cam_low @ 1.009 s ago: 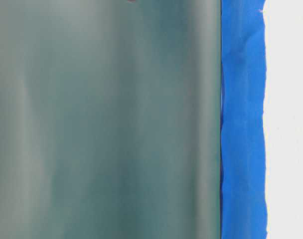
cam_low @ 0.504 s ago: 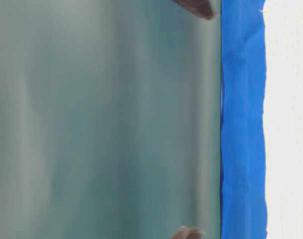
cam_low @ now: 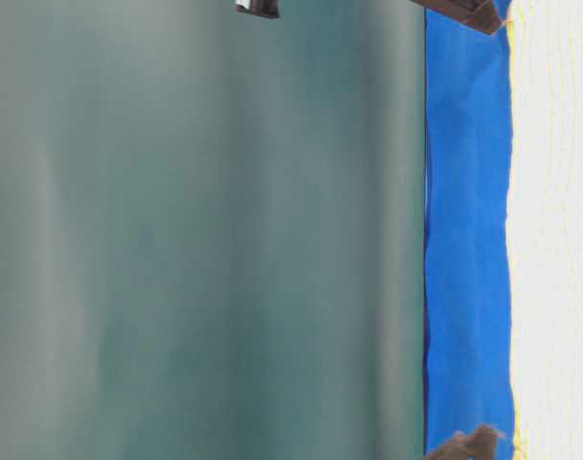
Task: Fold the yellow towel.
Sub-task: 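Move both grippers inward toward the towel's near left and right corners, then grasp the towel's side corners with the left and right grippers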
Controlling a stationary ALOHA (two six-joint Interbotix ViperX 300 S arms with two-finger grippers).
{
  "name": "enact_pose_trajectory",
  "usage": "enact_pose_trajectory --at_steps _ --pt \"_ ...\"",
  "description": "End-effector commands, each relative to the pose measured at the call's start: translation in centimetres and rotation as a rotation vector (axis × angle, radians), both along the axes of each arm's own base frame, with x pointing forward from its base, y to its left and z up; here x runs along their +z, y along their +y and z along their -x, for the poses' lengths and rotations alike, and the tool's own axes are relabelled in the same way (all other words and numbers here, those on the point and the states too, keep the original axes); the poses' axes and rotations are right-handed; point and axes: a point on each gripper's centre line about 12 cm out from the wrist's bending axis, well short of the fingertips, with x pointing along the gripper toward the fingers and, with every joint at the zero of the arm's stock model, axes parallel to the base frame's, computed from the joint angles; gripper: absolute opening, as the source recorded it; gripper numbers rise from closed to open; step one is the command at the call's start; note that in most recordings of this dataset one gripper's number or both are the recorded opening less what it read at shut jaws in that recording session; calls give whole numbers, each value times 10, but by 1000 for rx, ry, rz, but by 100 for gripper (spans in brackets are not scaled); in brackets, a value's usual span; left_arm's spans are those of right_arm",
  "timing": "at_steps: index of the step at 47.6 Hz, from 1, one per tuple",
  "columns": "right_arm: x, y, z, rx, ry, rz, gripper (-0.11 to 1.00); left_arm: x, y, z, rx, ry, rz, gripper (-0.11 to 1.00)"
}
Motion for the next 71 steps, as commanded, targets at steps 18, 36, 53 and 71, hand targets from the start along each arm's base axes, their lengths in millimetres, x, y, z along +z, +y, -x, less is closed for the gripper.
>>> enact_pose_trajectory --at_steps 18,36,53,71 --pt "-16 -2 -5 -18 27 -26 52 -19 5 -1 47 25 53 57" --pt "-15 1 -6 -8 24 -27 5 -21 5 -1 51 50 72 3" --pt "5 2 -3 -36 -43 -17 5 0 8 -5 45 21 50 3" --pt "30 5 1 -32 -105 6 5 31 10 -2 28 -2 5 3"
